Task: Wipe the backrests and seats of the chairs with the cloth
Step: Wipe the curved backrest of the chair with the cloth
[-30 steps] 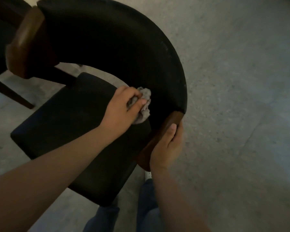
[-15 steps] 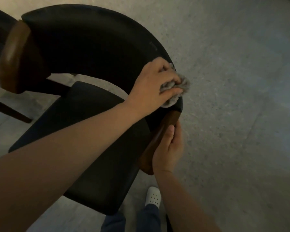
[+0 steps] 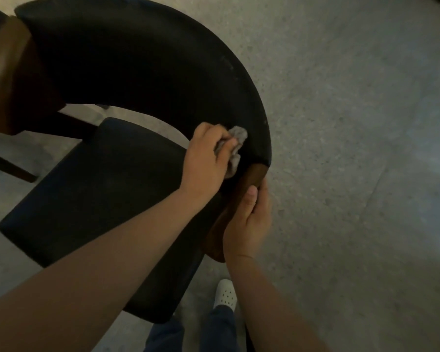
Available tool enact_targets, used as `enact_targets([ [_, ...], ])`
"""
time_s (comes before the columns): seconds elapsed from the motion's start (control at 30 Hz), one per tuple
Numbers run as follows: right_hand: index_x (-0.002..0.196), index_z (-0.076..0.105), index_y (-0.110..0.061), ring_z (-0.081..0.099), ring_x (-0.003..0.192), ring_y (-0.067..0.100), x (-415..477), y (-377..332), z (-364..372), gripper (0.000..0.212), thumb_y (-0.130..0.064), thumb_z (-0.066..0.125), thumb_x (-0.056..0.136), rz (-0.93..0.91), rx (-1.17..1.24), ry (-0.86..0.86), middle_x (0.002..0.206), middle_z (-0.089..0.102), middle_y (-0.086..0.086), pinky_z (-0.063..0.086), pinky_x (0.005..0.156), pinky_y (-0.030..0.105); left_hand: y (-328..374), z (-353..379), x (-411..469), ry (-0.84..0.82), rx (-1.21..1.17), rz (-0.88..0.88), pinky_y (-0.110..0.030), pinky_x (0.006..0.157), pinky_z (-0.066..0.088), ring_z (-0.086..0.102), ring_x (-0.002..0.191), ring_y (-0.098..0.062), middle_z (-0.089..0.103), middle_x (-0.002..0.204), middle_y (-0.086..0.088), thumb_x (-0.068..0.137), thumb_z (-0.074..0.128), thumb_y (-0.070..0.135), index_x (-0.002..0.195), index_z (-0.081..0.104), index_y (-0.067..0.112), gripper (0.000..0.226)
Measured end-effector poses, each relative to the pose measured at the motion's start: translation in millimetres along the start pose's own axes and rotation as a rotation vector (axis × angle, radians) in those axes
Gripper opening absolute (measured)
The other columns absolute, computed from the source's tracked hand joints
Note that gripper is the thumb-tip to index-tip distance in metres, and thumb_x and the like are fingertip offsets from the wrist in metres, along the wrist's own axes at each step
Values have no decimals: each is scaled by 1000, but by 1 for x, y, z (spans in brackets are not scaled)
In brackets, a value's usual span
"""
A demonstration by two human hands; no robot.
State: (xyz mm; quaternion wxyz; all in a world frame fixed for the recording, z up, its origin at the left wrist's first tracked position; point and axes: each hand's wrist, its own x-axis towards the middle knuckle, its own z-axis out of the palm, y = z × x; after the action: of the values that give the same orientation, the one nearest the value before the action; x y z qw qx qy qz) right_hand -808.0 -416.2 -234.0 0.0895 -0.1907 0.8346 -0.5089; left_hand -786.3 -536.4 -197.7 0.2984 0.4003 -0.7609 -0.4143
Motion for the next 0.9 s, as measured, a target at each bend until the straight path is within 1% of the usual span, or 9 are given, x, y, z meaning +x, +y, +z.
enact_targets([
  [0.07,142,45,-22,53,109,-1,0,-1,1,57,-51,24,97,11,-5,8,123,61,-5,38,90,5,0,-7,3,8,-17,14,-12,81,45,52,92,0,48,112,1,97,55,22,101,57,16,8],
  [0.13,144,44,-22,54,113,3,0,-2,1,58,-50,23,97,15,-3,6,126,60,-4,42,95,15,7,-10,8,3,-71,120,-6,83,42,50,95,2,45,113,5,94,58,24,104,57,19,11],
  [0.23,143,45,-22,55,114,6,0,-4,0,58,-50,23,97,17,-4,3,127,60,-3,46,97,30,12,-5,10,-108,-29,260,-12,86,43,47,101,-1,42,112,12,90,60,32,106,60,22,19],
  [0.33,142,46,-20,56,112,8,0,-5,1,60,-52,23,97,16,-3,7,125,61,-1,46,94,34,4,3,4,-110,-53,197,-18,87,45,49,101,-4,44,109,11,90,62,27,100,60,22,11],
  [0.47,143,45,-20,59,108,13,-1,-5,1,63,-55,22,95,28,-19,13,121,63,1,49,92,40,-18,12,-10,-41,-156,-37,-6,83,41,50,97,8,51,111,3,94,59,17,97,56,24,8],
  [0.57,145,42,-22,56,116,10,-2,-4,0,62,-54,22,97,22,-33,18,130,59,-2,49,96,41,-34,9,-10,-33,-144,-215,-6,84,41,51,95,3,55,114,-5,95,57,18,100,58,20,5],
  [0.63,146,41,-22,55,120,12,-3,-3,0,60,-53,23,98,16,-36,21,135,57,-1,48,98,43,-36,4,-7,34,-106,-139,-2,81,37,49,93,7,54,111,-5,95,58,22,99,58,20,5],
  [0.73,145,43,-20,59,115,19,-2,-4,0,60,-52,23,98,8,-34,27,130,61,3,49,94,46,-24,10,-7,69,-147,-23,-2,80,38,48,95,10,48,111,1,95,58,26,101,54,24,7],
  [0.9,145,43,-23,58,117,11,0,-2,2,59,-53,24,98,13,-31,40,131,60,-2,50,94,42,-27,28,-12,99,-189,-16,-4,77,38,48,91,4,48,106,-3,96,55,14,102,57,9,8],
])
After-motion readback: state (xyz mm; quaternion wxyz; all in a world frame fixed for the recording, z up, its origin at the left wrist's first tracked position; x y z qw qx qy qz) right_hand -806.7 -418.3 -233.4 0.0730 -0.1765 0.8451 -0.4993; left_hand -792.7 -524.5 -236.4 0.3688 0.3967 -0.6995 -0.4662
